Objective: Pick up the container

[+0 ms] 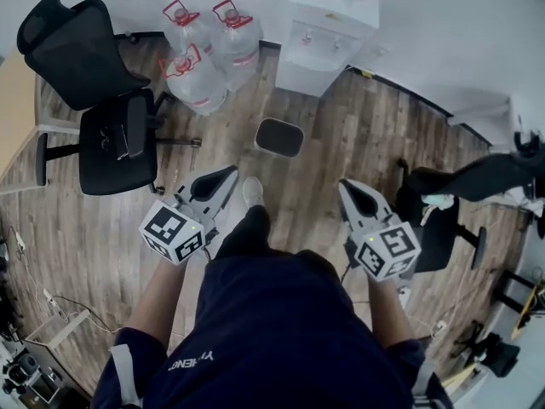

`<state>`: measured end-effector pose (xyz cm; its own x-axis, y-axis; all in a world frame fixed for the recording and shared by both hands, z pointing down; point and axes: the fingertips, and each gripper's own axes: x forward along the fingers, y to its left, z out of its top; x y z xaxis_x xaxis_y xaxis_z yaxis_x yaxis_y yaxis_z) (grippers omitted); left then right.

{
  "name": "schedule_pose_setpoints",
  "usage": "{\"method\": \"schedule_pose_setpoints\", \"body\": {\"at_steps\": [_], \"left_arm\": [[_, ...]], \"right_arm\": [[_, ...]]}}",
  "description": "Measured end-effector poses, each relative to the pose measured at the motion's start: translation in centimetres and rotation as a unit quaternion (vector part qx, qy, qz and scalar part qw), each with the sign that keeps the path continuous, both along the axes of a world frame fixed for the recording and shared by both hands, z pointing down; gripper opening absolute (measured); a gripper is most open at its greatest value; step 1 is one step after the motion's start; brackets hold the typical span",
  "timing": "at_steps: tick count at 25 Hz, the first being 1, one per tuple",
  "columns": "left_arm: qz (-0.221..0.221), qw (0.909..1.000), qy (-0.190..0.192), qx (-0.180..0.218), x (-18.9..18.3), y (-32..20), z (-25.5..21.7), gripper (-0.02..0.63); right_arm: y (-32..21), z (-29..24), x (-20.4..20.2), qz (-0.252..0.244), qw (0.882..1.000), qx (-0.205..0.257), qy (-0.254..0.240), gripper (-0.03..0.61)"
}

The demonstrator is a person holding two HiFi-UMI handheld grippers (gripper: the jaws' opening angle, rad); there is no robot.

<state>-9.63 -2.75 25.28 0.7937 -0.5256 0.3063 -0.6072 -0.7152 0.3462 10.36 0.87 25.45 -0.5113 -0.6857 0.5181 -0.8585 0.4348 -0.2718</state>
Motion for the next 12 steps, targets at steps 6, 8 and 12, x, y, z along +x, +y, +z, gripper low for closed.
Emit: {"method": "schedule_pose_setpoints", "body": {"at_steps": [6, 8, 12], "left_arm": [[0.01, 0.9996, -0.012, -0.023, -1.9, -7.7, 2.6, 0.02], [0.011, 0.9991, -0.023, -0.034, -2.1, -9.5, 4.1, 0.02], [0.019, 0.9974, -0.042, -0.055, -1.7, -12.2, 8.0, 0.02]], "right_arm": [[-7.0, 1.8, -1.9, 0.005, 1.0, -0.025, 0.013, 0.017], [-8.7, 3.0, -2.2, 0.002, 0.999, -0.039, 0.018, 0.017], [-11.7, 6.5, -2.2, 0.0, 0.997, -0.067, 0.024, 0.017]]}}
